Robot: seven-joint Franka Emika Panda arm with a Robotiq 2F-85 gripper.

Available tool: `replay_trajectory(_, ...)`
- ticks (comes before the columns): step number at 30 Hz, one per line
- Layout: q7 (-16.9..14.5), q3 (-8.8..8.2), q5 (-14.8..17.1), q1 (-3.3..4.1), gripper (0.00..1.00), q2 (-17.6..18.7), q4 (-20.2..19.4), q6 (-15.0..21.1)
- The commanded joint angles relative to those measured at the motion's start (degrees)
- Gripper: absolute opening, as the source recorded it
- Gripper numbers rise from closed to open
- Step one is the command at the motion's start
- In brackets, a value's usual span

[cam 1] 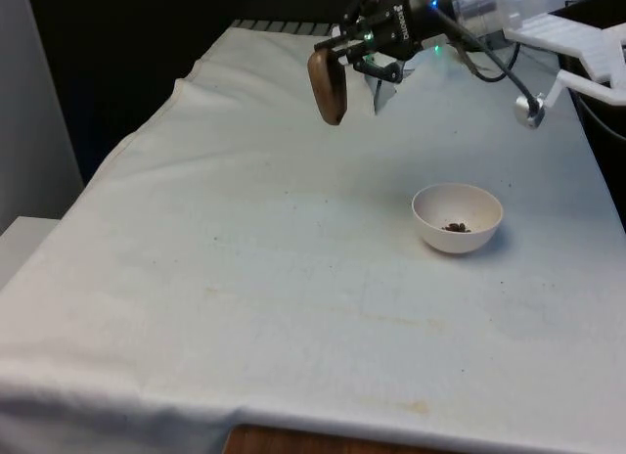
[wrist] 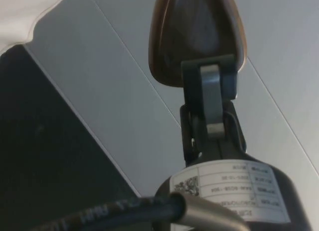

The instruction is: Pour the coffee beans from the cup into the bowl.

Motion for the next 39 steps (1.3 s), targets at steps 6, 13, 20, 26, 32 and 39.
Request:
replay_trajectory(6,0.2,-1.26,0.7,0.0,0.0,-0.1,-0.6,2.2)
replay_trajectory(13,0.1,-3.27,1.9,-0.57,0.0,-2.2,-3.6,8.3)
replay_trajectory(20,0.1,-4.81,2.5,-0.57,0.0,-2.8,-4.7,11.8)
replay_trajectory(26,-0.1,-5.96,2.7,-0.63,0.0,-3.0,-5.4,14.7)
replay_trajectory(32,-0.3,-7.1,2.6,-0.57,0.0,-3.4,-6.6,17.6)
replay_trajectory(39,-0.3,-8.31,2.5,-0.52,0.0,-4.1,-8.5,21.1)
